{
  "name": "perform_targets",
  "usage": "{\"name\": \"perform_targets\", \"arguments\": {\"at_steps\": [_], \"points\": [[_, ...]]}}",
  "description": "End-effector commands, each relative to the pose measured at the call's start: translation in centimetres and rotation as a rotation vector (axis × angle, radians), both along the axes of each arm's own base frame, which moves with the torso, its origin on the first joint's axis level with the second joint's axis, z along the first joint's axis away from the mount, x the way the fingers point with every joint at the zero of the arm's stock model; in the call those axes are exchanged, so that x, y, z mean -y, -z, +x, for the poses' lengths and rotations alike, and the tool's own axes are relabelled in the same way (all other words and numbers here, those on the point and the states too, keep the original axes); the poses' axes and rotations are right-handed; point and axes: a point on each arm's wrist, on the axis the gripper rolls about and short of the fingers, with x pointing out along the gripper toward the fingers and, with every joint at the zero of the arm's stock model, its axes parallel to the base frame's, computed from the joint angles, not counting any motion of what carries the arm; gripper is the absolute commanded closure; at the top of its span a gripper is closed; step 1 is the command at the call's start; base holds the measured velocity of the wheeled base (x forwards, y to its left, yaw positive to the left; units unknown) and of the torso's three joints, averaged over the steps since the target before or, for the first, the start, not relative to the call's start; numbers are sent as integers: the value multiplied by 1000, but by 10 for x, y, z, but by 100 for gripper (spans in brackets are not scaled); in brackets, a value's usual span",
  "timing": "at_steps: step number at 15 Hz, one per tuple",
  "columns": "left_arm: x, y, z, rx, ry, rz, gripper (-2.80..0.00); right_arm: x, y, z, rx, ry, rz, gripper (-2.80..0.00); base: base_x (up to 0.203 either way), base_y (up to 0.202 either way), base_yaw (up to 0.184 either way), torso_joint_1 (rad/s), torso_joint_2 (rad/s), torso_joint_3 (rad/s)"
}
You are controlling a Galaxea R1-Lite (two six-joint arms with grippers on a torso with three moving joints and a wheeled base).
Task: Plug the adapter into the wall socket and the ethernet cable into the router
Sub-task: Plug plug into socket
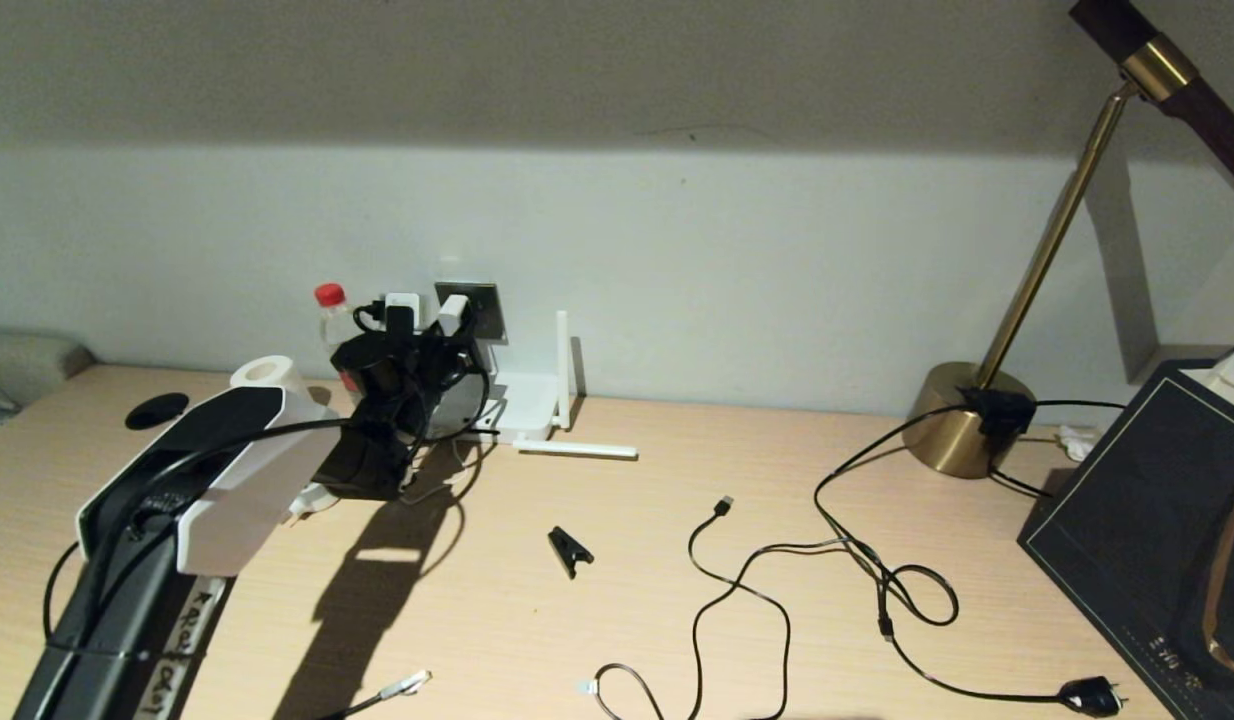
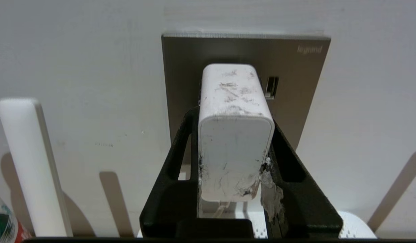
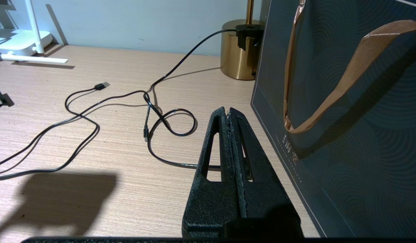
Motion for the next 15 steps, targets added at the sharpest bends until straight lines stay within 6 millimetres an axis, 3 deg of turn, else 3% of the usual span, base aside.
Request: {"name": "perform_targets", "arguments": {"at_steps": [1,12,15], "points": [[0,-2,0,12,0,-1,0,0,10,3,-35,0,0,0,0,0,0,0,0,0],[1,0,4,-1,-13,-5,0,0,10,3,-35,1,0,0,0,0,0,0,0,0],[1,9,6,-14,-36,-11,0,0,10,3,-35,0,0,0,0,0,0,0,0,0]]}}
